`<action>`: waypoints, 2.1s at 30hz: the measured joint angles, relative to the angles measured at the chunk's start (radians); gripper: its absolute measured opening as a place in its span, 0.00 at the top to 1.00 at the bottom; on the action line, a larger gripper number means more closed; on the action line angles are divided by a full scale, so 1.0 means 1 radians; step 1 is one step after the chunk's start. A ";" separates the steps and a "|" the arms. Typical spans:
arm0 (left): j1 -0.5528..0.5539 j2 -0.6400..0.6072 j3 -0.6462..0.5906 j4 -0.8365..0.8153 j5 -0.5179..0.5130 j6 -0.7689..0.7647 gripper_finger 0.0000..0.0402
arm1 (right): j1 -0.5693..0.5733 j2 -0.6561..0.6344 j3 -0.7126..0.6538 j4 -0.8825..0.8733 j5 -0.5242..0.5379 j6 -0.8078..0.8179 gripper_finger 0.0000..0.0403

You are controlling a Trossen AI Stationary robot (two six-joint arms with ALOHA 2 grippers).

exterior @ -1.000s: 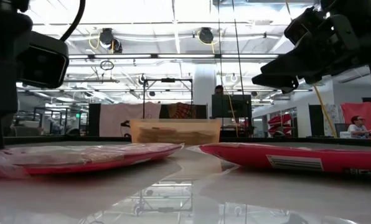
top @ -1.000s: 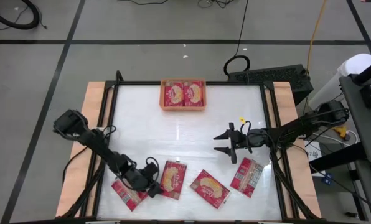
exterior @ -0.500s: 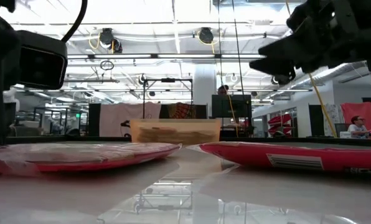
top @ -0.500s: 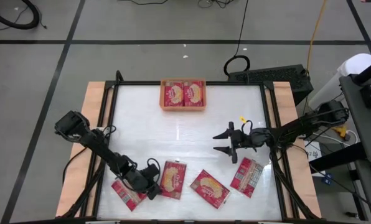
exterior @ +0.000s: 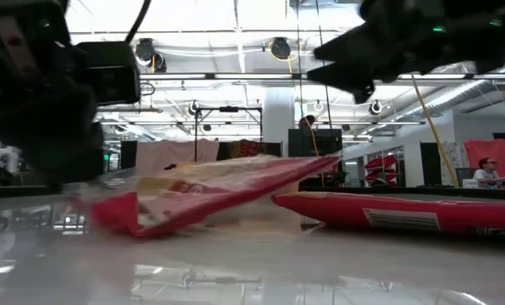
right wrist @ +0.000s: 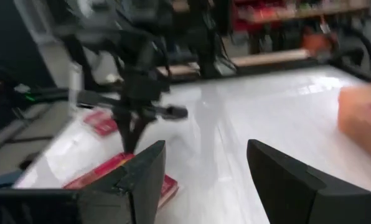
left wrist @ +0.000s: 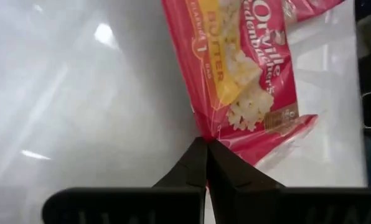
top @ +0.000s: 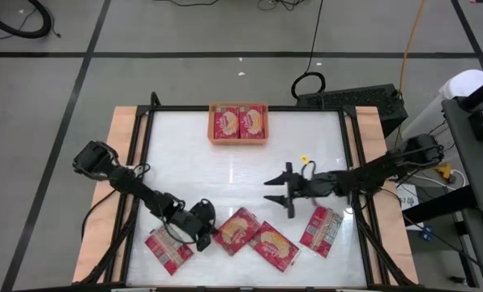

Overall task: Sort popcorn bags into baskets
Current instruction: Put the red popcorn bag into the orange bin

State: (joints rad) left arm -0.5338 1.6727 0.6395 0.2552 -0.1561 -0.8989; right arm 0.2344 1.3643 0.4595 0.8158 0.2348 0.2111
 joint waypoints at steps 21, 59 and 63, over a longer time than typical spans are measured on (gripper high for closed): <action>0.160 -0.066 0.002 -0.151 -0.003 0.397 1.00 | -0.213 0.186 0.284 -0.446 -0.318 0.234 0.28; 0.298 -0.350 0.003 -0.224 -0.385 0.595 0.81 | -0.312 0.240 0.302 -0.475 -0.551 0.029 0.93; 0.298 -0.375 -0.002 -0.234 -0.422 0.534 0.71 | -0.344 0.127 0.302 -0.533 -0.544 0.000 0.97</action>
State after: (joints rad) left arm -0.2359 1.2980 0.6376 0.0212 -0.5779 -0.3653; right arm -0.1100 1.4913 0.7612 0.2830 -0.3090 0.2107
